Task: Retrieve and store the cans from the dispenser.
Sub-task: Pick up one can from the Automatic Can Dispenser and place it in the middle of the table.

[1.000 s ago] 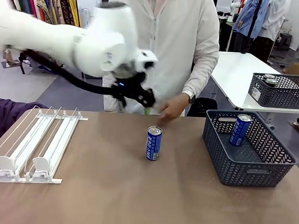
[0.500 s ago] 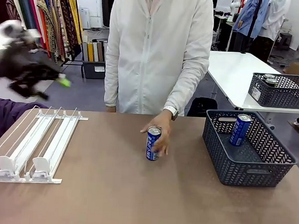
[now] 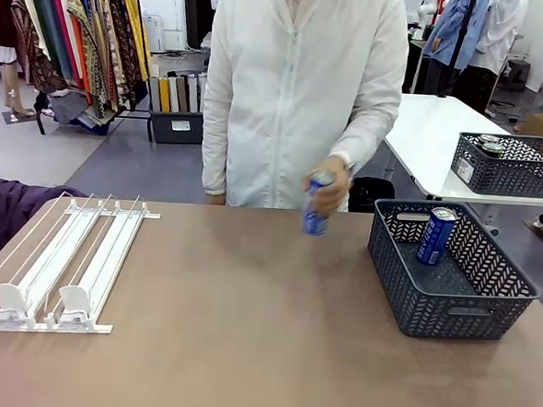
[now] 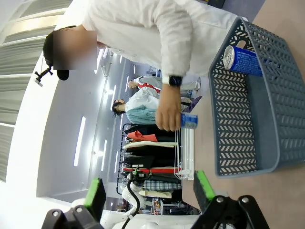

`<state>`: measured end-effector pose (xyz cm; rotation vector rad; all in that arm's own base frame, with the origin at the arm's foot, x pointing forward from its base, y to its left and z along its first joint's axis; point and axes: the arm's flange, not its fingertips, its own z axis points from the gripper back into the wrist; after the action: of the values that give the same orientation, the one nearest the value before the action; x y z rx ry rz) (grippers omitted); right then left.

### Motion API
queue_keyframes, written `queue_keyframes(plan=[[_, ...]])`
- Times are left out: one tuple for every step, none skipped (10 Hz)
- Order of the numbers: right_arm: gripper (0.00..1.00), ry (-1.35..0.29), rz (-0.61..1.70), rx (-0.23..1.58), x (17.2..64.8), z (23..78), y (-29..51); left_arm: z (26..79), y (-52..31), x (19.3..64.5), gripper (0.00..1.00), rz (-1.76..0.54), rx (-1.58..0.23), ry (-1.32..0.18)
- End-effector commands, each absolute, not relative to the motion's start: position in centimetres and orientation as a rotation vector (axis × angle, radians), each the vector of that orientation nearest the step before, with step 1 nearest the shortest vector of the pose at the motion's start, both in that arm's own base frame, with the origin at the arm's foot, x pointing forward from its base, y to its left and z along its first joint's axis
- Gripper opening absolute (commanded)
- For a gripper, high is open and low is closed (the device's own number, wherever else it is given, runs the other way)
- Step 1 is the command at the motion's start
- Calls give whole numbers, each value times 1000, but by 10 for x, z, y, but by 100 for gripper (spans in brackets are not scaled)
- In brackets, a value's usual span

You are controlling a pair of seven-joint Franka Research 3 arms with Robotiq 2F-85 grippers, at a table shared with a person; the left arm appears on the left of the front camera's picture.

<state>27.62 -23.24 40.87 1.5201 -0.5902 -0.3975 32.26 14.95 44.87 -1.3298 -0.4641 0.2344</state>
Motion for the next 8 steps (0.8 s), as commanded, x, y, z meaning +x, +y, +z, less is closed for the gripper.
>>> queue_keyframes(plan=[[100,-577,-392,1521,274,413,-232,477,133,324,100,203,-1243,-491],[100,-577,-392,1521,274,413,-232,477,133,324,100,203,-1243,-491],[100,-577,-392,1521,274,413,-232,477,133,324,100,203,-1243,-491],[100,-577,-392,1521,274,413,-232,477,133,324,100,203,-1243,-491],[100,-577,-392,1521,274,413,-232,477,133,324,100,203,-1243,-491],[100,-577,-392,1521,274,413,-232,477,133,324,100,203,-1243,-491],[100,-577,-392,1521,274,413,-232,477,133,324,100,203,-1243,-491],[100,-577,-392,1521,274,413,-232,477,133,324,100,203,-1243,-491]])
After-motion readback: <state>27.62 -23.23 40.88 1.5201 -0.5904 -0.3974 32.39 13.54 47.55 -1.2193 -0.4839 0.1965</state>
